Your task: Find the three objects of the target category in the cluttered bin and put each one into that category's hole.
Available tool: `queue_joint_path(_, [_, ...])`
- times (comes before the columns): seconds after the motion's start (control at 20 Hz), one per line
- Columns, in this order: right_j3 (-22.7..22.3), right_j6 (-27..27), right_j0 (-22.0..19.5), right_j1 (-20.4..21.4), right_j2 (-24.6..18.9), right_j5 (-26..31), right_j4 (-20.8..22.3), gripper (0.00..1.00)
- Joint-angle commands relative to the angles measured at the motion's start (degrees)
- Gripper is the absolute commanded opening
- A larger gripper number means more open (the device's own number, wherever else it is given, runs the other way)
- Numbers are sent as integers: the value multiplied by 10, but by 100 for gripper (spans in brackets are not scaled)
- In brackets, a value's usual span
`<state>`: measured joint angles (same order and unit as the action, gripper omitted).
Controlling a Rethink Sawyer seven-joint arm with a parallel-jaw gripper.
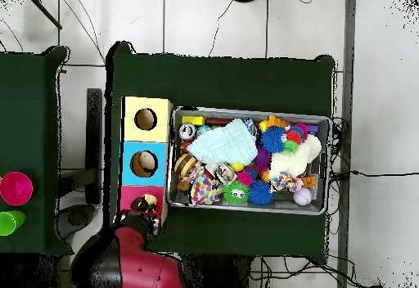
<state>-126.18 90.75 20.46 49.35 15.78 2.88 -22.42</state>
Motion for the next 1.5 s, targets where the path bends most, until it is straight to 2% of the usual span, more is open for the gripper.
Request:
queue_joint_path(0.05, [26,165,5,-32,-1,-9,-45,0])
queue_joint_path(0.3, [23,162,-1,-32,-11,-14,-49,0])
queue_joint_path(0.5, [36,166,30,-39,13,1,-68,0])
queue_joint_path(0.85, [47,162,34,-51,12,1,-79,0])
queue_joint_path(1.2, [75,165,66,-57,46,43,-96,0])
queue_joint_path(1.5, [81,166,60,-69,35,27,-99,0])
